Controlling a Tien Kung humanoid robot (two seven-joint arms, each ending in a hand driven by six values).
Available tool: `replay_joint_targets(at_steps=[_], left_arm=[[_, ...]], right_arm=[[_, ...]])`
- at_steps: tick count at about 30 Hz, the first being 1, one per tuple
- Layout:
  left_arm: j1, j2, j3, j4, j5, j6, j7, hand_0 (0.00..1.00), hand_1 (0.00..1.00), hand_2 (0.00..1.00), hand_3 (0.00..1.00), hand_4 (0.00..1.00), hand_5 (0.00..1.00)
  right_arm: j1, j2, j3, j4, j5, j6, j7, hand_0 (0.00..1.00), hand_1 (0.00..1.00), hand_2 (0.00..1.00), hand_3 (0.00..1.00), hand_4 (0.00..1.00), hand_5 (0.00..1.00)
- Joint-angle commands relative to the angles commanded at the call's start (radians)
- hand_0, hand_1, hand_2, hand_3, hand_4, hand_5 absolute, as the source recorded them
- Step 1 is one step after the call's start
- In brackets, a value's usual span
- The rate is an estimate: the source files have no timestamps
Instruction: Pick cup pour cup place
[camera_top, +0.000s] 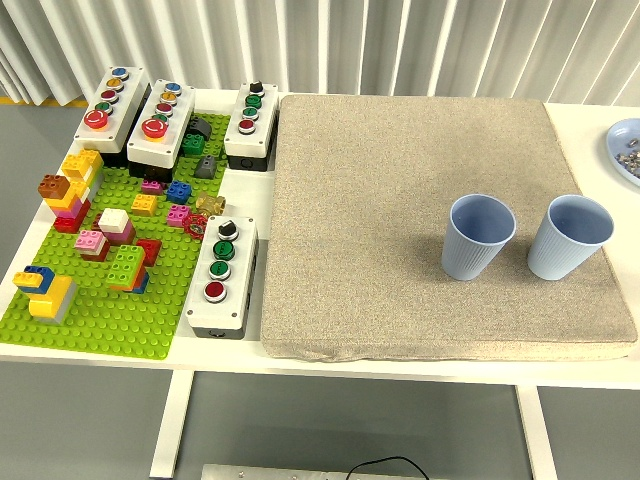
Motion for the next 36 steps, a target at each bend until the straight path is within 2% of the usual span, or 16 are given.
replay_joint_targets(at_steps=[9,17,18,23,24,29,30,32,35,36], left_arm=[[0.002,0.0,0.006,0.0,-0.008,0.0,-0.002,0.743,0.767,0.816,0.685,0.534,0.894],[-0.001,0.002,0.012,0.0,-0.011,0.0,-0.003,0.743,0.767,0.815,0.684,0.534,0.894],[-0.001,0.002,0.014,0.0,-0.012,0.0,-0.004,0.743,0.765,0.815,0.684,0.534,0.894],[-0.001,0.002,0.012,0.0,-0.009,0.0,-0.004,0.743,0.765,0.815,0.684,0.534,0.894],[-0.002,0.002,0.011,0.0,-0.008,0.0,-0.004,0.743,0.764,0.815,0.684,0.534,0.896],[-0.004,0.001,0.013,0.0,-0.01,-0.001,-0.005,0.743,0.764,0.815,0.684,0.534,0.896],[-0.004,0.001,0.013,0.0,-0.011,-0.001,-0.005,0.743,0.764,0.815,0.683,0.534,0.896],[-0.005,0.001,0.019,0.0,-0.016,-0.001,-0.007,0.743,0.764,0.815,0.683,0.534,0.896],[-0.006,0.0,0.018,0.0,-0.014,-0.001,-0.007,0.743,0.764,0.815,0.683,0.534,0.896],[-0.006,0.0,0.018,0.0,-0.014,-0.001,-0.007,0.743,0.763,0.814,0.684,0.533,0.896]], right_arm=[[-0.002,-0.018,0.004,0.013,-0.004,0.0,-0.007,0.791,0.732,0.709,0.745,0.645,0.752],[-0.048,-0.095,-0.046,0.05,0.066,0.011,0.004,0.79,0.732,0.71,0.745,0.644,0.748],[-0.057,-0.11,-0.059,0.055,0.08,0.017,0.003,0.786,0.731,0.71,0.745,0.645,0.694],[-0.102,-0.166,-0.093,0.075,0.125,0.051,0.004,0.786,0.731,0.71,0.745,0.645,0.694],[-0.11,-0.174,-0.095,0.079,0.131,0.056,0.006,0.784,0.728,0.708,0.746,0.673,0.618],[-0.167,-0.229,-0.104,0.103,0.141,0.091,-0.026,0.784,0.728,0.708,0.746,0.673,0.618],[-0.174,-0.236,-0.104,0.106,0.141,0.094,-0.03,0.783,0.729,0.713,0.754,0.718,0.527],[-0.197,-0.254,-0.103,0.116,0.149,0.108,-0.04,0.783,0.729,0.713,0.754,0.718,0.527],[-0.232,-0.268,-0.098,0.125,0.147,0.159,-0.074,0.783,0.729,0.713,0.754,0.718,0.527],[-0.234,-0.269,-0.097,0.126,0.147,0.164,-0.077,0.784,0.737,0.746,0.791,0.747,0.435]])
